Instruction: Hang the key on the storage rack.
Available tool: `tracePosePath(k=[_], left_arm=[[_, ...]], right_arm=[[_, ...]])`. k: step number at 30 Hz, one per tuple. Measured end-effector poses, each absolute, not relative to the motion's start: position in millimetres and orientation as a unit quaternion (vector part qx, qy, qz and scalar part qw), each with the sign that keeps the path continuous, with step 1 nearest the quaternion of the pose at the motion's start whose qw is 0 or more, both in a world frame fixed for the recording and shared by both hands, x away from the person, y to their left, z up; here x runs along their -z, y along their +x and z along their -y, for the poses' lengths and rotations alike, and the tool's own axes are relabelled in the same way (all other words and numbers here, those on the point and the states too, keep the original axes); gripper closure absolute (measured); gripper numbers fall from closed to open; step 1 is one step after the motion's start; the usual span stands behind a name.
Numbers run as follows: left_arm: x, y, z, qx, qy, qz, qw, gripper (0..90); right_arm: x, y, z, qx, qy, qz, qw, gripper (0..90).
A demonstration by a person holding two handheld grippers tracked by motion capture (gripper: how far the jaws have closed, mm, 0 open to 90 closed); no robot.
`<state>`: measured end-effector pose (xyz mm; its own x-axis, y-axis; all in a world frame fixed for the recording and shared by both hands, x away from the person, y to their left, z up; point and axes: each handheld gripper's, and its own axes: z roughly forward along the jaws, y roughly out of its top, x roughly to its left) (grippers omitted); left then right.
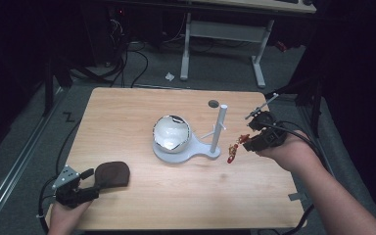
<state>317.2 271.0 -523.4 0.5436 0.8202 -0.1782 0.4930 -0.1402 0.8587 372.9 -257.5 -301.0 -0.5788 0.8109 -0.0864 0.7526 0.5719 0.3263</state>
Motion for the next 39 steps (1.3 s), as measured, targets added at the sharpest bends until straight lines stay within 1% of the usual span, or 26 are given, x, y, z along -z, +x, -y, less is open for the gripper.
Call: tracePosePath(k=[15, 28, 39], left_arm=[[524, 318, -272, -0.169, 0.735, -0.447, 0.481, 25.3], [524, 318, -273, -0.169, 0.733, -0.448, 0.483, 25.2], [524, 318, -274, -0.167, 0.732, -0.449, 0.484, 25.2]], right_arm=[[280, 382, 240, -0.135, 0.432, -0.882, 0.130, 66.1], [269, 392, 230, -0.139, 0.427, -0.882, 0.143, 66.1], [271, 397, 219, -0.143, 0.418, -0.886, 0.140, 66.1]])
